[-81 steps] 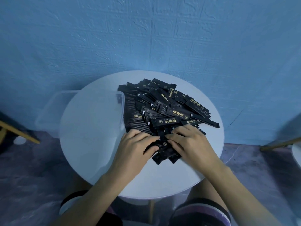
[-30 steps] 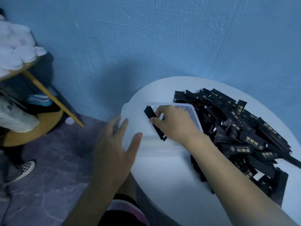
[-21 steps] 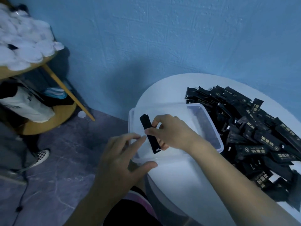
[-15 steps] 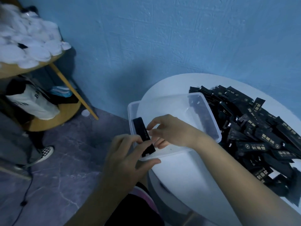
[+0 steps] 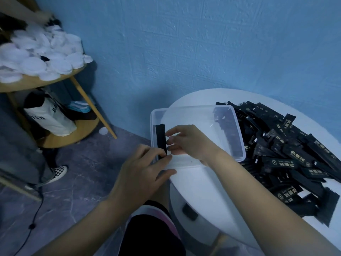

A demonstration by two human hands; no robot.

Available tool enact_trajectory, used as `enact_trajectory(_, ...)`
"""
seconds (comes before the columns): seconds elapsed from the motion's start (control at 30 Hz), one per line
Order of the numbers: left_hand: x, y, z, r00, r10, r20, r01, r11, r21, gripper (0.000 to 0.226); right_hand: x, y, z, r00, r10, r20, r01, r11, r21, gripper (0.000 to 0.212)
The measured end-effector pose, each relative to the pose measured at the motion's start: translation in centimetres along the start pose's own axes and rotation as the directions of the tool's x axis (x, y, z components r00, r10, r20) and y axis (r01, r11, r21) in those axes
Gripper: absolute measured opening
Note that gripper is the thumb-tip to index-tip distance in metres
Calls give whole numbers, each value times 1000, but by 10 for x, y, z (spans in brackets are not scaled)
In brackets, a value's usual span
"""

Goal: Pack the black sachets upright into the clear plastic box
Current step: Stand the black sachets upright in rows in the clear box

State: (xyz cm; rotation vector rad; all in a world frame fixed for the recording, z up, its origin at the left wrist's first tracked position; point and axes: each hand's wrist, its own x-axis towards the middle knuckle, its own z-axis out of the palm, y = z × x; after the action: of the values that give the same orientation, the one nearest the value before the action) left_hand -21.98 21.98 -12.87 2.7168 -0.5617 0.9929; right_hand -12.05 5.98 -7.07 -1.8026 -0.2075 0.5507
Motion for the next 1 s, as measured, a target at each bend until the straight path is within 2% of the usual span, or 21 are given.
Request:
enact_trajectory(0.1,1,0,1,999,23,-24,-23,1000,-2,36,3,0,0,999,31,-28,-29,998,61,23)
enact_trajectory(0.2,2,-1,0,999,43,-20,-43,999,-4,38,6,1,-4,998,60,31,-63,994,94,24)
enact_trajectory(0.33,10,-3,-9,992,104,75,-107,993,38,42,5,3,-4,993,56,108,-60,998,36,21)
enact_trajectory(0.5,33,-3,-29,941,260,218,-301,937,180,48,4,7,-2,994,24,111,-28,999,40,28)
enact_trajectory(0.63,36,-11,-20,883,384,269,-444,869,217,34,2,9,-2,992,27,123,-34,998,56,32)
enact_trajectory(0.83,27,-14,-9,922,303,243,-370,874,315,10,-1,8,-3,996,49,80,-52,998,29,32)
enact_trajectory(1.0,19,-6,-1,942,201,269,-282,909,308,10,-6,11,-4,997,41,70,-40,999,-13,34)
